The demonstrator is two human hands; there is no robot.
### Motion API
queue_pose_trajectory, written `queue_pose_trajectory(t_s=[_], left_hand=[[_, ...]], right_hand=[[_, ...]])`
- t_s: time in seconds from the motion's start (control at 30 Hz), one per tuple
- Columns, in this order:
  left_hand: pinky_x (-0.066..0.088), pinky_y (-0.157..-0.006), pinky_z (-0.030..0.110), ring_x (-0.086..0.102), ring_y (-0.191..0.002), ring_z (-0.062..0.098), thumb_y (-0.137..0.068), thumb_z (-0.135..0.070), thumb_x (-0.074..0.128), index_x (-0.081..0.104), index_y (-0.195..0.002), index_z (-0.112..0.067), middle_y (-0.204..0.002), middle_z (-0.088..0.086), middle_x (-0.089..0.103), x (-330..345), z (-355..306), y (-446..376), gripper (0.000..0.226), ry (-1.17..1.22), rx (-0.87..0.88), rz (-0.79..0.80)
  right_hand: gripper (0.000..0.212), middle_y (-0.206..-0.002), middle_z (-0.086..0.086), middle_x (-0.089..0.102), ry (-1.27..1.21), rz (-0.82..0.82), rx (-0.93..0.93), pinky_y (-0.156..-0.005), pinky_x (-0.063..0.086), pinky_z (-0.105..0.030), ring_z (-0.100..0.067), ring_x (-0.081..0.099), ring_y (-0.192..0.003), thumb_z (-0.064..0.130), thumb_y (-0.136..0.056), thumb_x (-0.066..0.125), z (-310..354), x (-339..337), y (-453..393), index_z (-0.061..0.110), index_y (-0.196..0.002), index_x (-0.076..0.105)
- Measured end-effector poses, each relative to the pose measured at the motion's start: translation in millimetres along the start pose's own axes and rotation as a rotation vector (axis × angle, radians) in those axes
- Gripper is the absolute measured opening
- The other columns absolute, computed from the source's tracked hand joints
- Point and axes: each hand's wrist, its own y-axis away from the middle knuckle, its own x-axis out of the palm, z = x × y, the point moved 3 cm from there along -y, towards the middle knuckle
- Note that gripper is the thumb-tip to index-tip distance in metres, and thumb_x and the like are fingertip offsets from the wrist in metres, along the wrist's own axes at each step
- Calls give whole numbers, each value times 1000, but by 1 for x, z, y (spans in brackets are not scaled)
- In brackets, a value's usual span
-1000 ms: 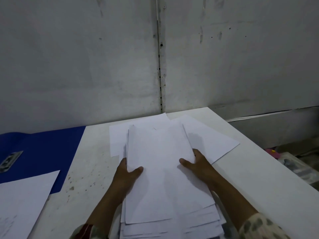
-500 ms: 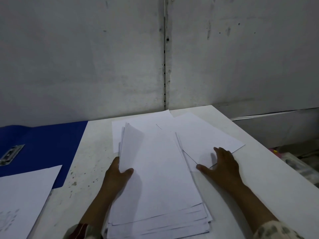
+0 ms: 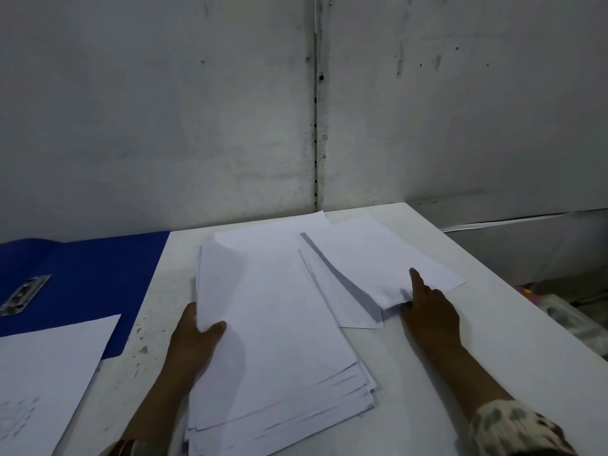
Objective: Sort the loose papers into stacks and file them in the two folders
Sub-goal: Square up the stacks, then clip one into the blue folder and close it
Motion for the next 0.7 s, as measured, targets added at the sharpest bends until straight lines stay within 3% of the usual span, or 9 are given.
queue_pose_trajectory(t_s=[0.07, 0.13, 0.27, 0.33, 0.4, 0.47, 0.6, 0.7], left_hand=[[42, -91, 42, 48, -98, 25, -88, -12, 58, 39, -132, -8, -120, 14, 53, -3, 4, -2, 48, -18, -20, 17], [41, -93, 41, 49, -102, 27, -88, -11, 58, 38, -133, -8, -125, 16, 52, -2, 6, -1, 50, -49, -21, 25], [37, -103, 43, 45, -123, 35, -89, -13, 57, 33, -137, -5, -135, 17, 47, 5, -1, -1, 54, -207, 7, 33], [35, -105, 42, 43, -127, 36, -90, -16, 55, 28, -140, -6, -140, 17, 43, 9, -5, -1, 57, -305, 34, 51], [38, -102, 39, 46, -124, 35, -92, -17, 53, 25, -141, -7, -139, 17, 44, 11, -7, 0, 57, -366, 56, 67], [40, -99, 39, 47, -122, 35, -92, -19, 52, 25, -140, -7, -137, 17, 45, 11, -8, 1, 57, -386, 48, 71], [40, -97, 37, 48, -120, 34, -92, -19, 52, 25, -140, -8, -136, 16, 46, 9, -7, 1, 57, -344, 20, 86], [40, -97, 37, 48, -120, 33, -92, -18, 52, 26, -139, -7, -135, 16, 47, 9, -6, 2, 55, -318, 15, 90]], right_hand=[[33, -97, -14, 68, -23, -108, -81, -69, 46, -36, -34, 60, -90, 13, -94, 46, 0, 2, 1, 10, -125, 56], [17, -72, -19, 68, -66, -196, -133, -56, 46, -35, -37, 62, -66, 7, -88, 57, -1, 5, 4, -1, -93, 70], [21, -69, -21, 65, -291, -170, -126, -57, 38, -30, -37, 62, -65, 10, -92, 53, 7, -1, 15, -5, -85, 65], [21, -57, -8, 56, -390, -166, -159, -53, 33, -22, -29, 54, -54, 10, -94, 49, 14, -5, 21, -1, -81, 60], [27, -51, 6, 39, -470, -139, -168, -45, 27, -15, -11, 40, -47, 12, -96, 45, 21, -5, 27, 14, -69, 46], [38, -49, 6, 35, -574, -133, -171, -44, 34, -15, -8, 36, -45, 12, -96, 43, 31, -3, 33, 24, -62, 33], [41, -51, 2, 33, -792, -104, -159, -47, 30, -14, -11, 37, -44, 10, -96, 44, 60, -1, 48, 21, -59, 32], [39, -52, 3, 35, -856, -34, -208, -47, 30, -13, -1, 47, -51, 12, -97, 42, 82, 1, 57, 20, -60, 34]])
